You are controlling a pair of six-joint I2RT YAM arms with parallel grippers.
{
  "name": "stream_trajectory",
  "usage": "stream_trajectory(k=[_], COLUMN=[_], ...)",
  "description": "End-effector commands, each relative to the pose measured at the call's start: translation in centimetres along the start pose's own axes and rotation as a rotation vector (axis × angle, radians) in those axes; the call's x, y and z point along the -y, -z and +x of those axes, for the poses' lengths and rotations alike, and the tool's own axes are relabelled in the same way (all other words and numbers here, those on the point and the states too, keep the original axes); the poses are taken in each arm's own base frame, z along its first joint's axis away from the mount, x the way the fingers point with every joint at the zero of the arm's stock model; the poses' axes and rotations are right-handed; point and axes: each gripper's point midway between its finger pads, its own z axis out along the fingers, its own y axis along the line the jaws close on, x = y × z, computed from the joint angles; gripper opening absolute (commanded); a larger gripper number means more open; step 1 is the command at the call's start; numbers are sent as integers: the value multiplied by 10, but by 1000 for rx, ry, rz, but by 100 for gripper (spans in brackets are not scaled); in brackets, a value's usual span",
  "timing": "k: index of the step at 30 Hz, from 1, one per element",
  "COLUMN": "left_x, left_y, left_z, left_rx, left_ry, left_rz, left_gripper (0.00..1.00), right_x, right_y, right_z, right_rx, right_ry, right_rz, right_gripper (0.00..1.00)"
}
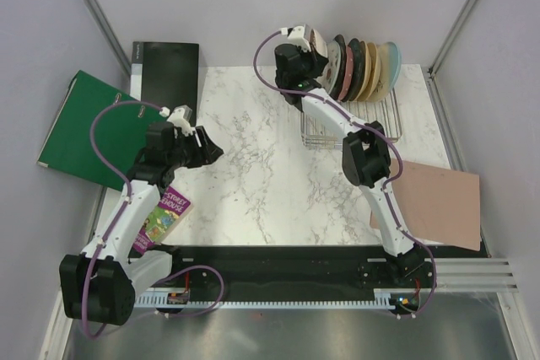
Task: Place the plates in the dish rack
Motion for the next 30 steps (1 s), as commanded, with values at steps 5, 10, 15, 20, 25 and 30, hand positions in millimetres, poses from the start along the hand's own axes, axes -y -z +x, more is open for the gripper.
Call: stream_trajectory(k=[5, 10, 15, 20, 25, 30], left_x=[3, 6, 7, 11, 12, 15], left_y=[4, 2, 2, 4, 4, 2], left_z=[-9, -9, -12, -11, -11, -12], left_rx=[40, 30, 31, 29, 32, 26], left_ry=[-3, 4, 10, 25, 30, 39], left_rz=[16, 27, 31, 49, 53, 67], left_gripper=[64, 64, 64, 64, 64, 64], right_x=[-38, -55, -76, -97, -117, -125], right_y=[-1, 0, 7, 28, 50, 62], right_z=[54, 71, 88, 123, 125, 121], right_rx=[-89, -140, -160, -214, -206, -195], right_ry=[82, 34, 67, 129, 154, 167], right_rz=[-103, -179, -241, -303, -380, -419], right_gripper=[0, 0, 0, 0, 0, 15])
